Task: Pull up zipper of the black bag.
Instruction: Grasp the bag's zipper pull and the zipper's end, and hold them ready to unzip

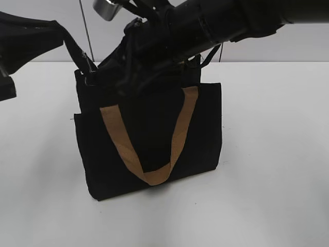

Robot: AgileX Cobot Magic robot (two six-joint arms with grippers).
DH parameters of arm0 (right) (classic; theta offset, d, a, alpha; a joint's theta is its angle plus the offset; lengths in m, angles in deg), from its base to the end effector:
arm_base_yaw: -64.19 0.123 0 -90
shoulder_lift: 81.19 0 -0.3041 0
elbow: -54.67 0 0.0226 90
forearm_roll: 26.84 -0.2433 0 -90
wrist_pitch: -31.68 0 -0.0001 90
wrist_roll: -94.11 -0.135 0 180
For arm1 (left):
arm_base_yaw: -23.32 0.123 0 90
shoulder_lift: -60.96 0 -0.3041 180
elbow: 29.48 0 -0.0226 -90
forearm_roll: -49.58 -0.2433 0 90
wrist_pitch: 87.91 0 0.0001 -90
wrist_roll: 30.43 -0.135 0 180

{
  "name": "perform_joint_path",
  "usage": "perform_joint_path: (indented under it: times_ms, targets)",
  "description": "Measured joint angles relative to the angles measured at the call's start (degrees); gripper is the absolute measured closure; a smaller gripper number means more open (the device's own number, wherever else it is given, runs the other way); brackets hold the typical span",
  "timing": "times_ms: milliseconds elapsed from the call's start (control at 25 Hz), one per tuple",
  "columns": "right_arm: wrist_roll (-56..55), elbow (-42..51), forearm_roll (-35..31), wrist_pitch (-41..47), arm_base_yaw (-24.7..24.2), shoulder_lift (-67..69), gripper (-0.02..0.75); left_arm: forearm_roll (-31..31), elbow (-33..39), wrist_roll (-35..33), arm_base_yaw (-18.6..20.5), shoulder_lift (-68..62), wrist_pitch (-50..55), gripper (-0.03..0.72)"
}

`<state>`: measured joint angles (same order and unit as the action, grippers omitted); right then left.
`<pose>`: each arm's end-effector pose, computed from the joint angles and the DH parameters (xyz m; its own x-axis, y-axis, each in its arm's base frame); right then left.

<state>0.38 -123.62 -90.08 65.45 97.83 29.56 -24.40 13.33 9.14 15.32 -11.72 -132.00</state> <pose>0.3225 0.2951 0.2612 -0.0968 -0.5461 -0.8321 -0.9536 0.2903 -0.0796 0.2227 -0.1224 0.3106 0.2030 0.3313 -0.9214 0.7489 0.5537 0.3641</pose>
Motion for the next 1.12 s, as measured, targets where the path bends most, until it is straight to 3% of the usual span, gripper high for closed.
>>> perform_joint_path:
  times_ms: [1120]
  targets:
    - [2.99,-0.1,-4.22,-1.8,2.18,1.98,0.566,0.1,0.0,0.0,0.0,0.0,1.53,0.657]
